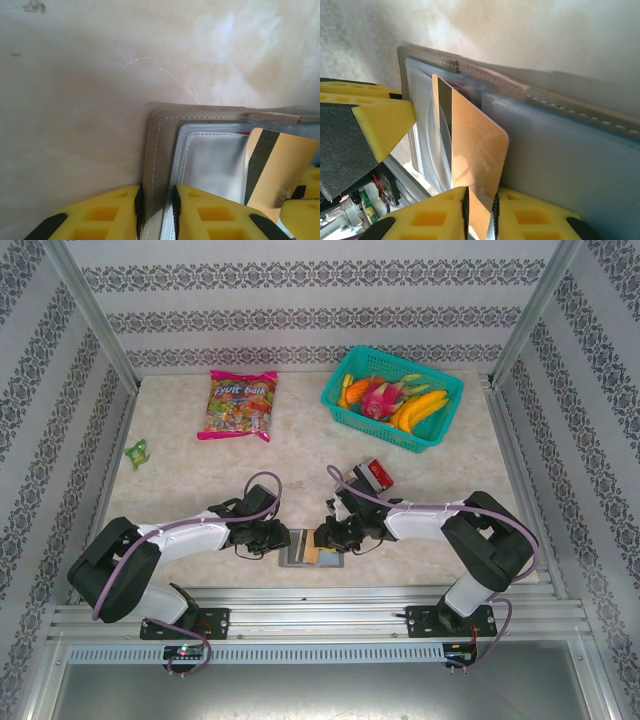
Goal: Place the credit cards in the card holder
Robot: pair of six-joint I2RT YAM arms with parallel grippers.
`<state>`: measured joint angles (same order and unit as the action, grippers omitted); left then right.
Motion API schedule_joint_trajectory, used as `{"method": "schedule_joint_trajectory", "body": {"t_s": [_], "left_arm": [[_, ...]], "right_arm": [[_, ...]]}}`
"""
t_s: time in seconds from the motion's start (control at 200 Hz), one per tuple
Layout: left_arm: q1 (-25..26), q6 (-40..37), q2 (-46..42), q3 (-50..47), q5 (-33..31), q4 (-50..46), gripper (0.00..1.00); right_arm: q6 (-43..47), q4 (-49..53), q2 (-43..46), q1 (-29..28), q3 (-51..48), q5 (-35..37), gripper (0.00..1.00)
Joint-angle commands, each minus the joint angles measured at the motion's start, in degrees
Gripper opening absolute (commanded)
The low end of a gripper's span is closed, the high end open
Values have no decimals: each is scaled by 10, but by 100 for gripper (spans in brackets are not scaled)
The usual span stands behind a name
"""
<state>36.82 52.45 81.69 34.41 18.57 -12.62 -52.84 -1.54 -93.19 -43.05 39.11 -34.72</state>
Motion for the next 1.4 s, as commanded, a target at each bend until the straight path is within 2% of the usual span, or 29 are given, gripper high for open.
{"method": "schedule_joint_trajectory", "body": {"t_s": [0.0, 0.225, 0.35, 0.505, 0.58, 0.904, 1.189, 1.394], "left_arm": [[15, -12, 13, -4, 3, 30, 27], [15, -14, 12, -7, 5, 29, 27], [15, -12, 12, -8, 5, 31, 26], [15, -13, 10, -8, 4, 28, 26], [15, -13, 9, -9, 3, 28, 26], [15, -13, 14, -9, 4, 34, 26], [15, -11, 18, -8, 5, 35, 26], [15, -11, 14, -10, 4, 35, 26]], "right_arm": [[-38, -73, 23, -12, -14, 25, 23], [-93, -159, 43, -15, -59, 62, 22], [-105, -171, 42, -25, -62, 78, 21], [-88, -155, 49, -28, -60, 80, 4], [-64, -122, 64, -20, -59, 73, 0], [27, 2, 84, 16, -39, 10, 0], [12, -44, 43, 3, -28, -15, 0], [5, -59, 19, 2, -31, 3, 0]]}}
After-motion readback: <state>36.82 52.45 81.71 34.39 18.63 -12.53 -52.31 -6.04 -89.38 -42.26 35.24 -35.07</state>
